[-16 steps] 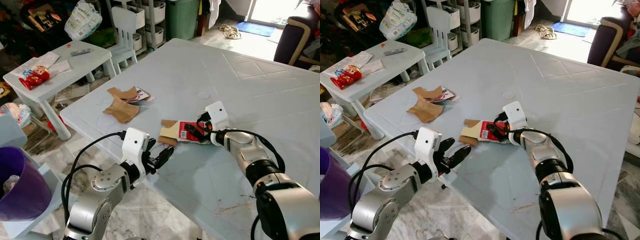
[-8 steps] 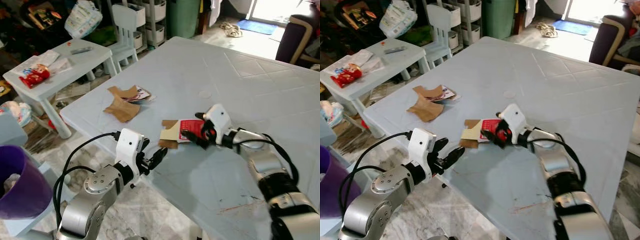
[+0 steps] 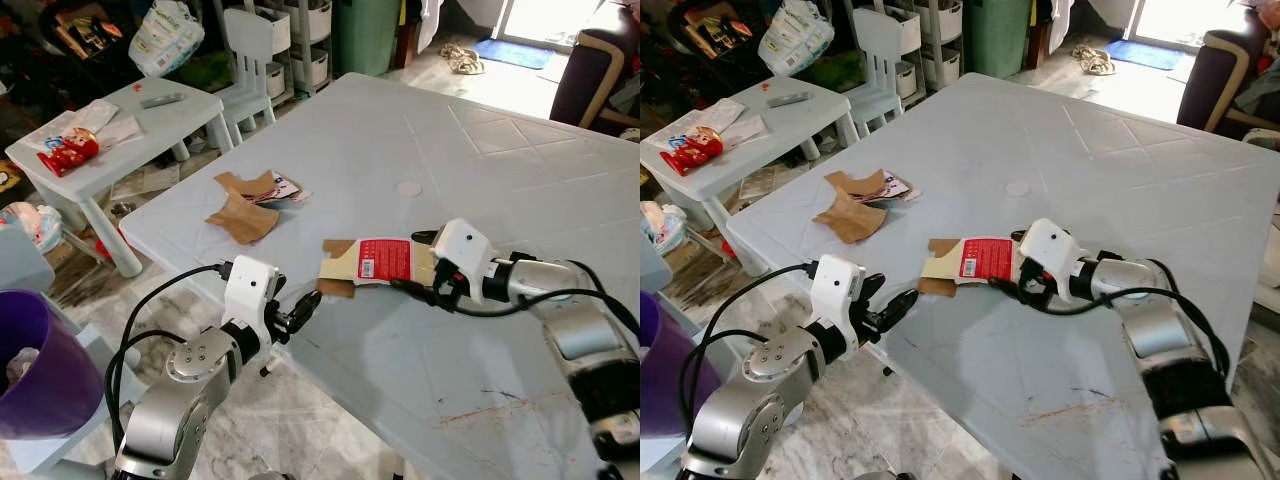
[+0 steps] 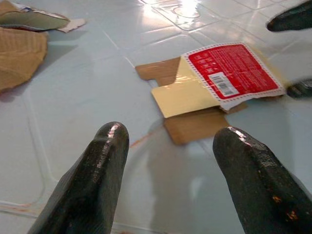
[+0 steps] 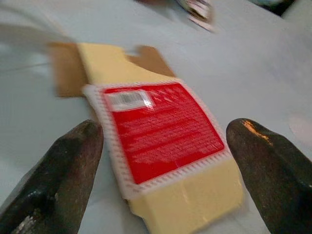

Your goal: Picking trash to rubbish bin

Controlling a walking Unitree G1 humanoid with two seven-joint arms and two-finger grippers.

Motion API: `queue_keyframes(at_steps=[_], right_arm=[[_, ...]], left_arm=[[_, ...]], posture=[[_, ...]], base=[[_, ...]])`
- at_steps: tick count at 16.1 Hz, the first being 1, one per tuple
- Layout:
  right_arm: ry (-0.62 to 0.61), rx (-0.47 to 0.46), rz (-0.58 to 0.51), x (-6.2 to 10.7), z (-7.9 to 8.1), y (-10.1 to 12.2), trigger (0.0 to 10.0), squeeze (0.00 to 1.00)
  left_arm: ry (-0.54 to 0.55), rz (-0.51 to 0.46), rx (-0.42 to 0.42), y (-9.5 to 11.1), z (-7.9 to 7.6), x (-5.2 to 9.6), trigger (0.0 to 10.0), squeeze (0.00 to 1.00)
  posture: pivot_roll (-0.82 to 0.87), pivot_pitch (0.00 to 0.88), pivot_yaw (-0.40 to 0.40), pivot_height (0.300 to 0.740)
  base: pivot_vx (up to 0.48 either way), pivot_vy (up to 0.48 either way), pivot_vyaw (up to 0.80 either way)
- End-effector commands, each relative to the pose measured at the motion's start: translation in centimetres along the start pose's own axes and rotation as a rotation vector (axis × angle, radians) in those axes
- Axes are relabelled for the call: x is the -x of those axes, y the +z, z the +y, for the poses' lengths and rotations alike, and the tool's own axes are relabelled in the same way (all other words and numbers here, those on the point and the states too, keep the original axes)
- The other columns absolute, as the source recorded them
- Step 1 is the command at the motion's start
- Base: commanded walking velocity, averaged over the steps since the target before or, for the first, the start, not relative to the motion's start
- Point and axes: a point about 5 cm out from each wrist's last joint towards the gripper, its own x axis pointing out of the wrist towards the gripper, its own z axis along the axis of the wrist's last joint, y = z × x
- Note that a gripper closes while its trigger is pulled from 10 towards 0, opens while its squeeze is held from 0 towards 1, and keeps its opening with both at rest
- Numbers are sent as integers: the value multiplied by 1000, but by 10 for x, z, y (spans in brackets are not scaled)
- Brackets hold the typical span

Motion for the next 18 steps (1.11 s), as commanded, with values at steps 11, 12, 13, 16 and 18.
queue_keyframes(at_steps=[11, 12, 13, 16, 18], right_arm=[[5, 87, 27, -32, 36, -3, 10000, 0], [-26, 121, 53, -36, 38, -8, 10000, 0], [-38, 134, 64, -37, 38, -10, 10000, 0], [-170, 123, 100, -40, 26, -16, 10000, 0], [-192, 116, 114, -40, 24, -22, 0, 0]], left_arm=[[-6, -13, -7, 0, -1, -1, 10000, 0], [-10, -15, -6, 1, -2, -2, 10000, 0], [-10, -15, -5, 1, -2, -2, 10000, 0], [-12, -17, -5, 1, -2, -2, 10000, 0], [-13, -18, -4, 1, -3, -2, 10000, 0]], posture=[[93, 73, 19, 740], [94, 73, 18, 740], [94, 73, 18, 740], [94, 75, 18, 740], [95, 76, 18, 740]], base=[[0, 0, 0], [0, 0, 0], [0, 0, 0], [0, 0, 0], [0, 0, 0]])
